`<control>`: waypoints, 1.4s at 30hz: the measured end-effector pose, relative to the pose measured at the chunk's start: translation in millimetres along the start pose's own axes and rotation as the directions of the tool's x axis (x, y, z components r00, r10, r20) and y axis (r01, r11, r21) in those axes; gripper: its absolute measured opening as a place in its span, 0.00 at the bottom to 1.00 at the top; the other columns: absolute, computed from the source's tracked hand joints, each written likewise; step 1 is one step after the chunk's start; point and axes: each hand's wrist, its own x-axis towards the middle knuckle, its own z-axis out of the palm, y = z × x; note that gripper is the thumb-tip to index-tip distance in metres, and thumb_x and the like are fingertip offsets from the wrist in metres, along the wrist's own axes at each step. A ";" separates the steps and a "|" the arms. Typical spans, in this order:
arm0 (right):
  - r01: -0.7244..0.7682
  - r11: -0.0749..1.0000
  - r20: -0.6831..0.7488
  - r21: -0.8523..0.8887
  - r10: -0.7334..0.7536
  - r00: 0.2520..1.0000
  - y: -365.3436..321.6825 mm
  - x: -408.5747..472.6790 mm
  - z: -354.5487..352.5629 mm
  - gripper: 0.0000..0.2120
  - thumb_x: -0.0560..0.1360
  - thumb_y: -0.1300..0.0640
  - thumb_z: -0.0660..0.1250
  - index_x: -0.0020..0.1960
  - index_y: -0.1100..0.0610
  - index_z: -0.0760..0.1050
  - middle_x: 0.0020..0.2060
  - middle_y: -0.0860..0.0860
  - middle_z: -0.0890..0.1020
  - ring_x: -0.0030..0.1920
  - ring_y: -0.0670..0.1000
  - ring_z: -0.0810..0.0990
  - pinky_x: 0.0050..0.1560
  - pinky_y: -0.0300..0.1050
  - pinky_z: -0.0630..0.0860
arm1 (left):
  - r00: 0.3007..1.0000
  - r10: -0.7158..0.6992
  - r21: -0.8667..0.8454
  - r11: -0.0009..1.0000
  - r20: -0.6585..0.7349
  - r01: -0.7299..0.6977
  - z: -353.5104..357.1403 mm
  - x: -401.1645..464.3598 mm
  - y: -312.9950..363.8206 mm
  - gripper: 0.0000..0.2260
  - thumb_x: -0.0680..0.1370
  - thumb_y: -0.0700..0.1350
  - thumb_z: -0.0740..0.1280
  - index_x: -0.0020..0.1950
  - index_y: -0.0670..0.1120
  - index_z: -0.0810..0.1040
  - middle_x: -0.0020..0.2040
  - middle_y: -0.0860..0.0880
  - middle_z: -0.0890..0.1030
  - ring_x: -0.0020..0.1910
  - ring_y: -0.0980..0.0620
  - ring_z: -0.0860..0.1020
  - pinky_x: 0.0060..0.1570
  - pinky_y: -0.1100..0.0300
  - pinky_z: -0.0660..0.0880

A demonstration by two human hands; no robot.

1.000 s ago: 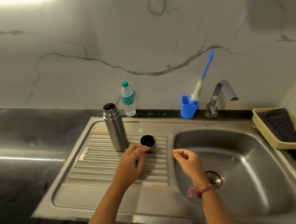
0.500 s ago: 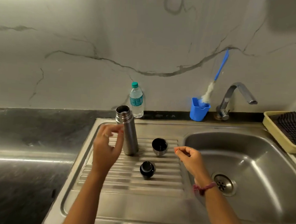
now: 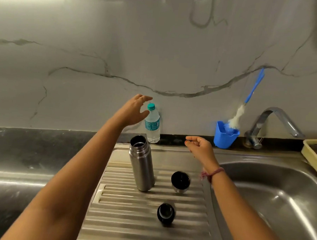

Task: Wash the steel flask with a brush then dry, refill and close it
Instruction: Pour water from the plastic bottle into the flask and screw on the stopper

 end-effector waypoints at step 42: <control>0.222 0.973 0.221 0.056 -0.229 0.948 -58.4 -68.6 -44.8 0.44 0.64 0.50 0.77 0.74 0.48 0.58 0.64 0.47 0.72 0.63 0.46 0.72 0.61 0.42 0.70 | 0.977 0.050 -0.530 0.833 -0.208 -0.155 -58.2 -64.8 140.6 0.17 0.78 0.42 0.70 0.67 0.46 0.75 0.59 0.49 0.83 0.59 0.54 0.80 0.60 0.65 0.75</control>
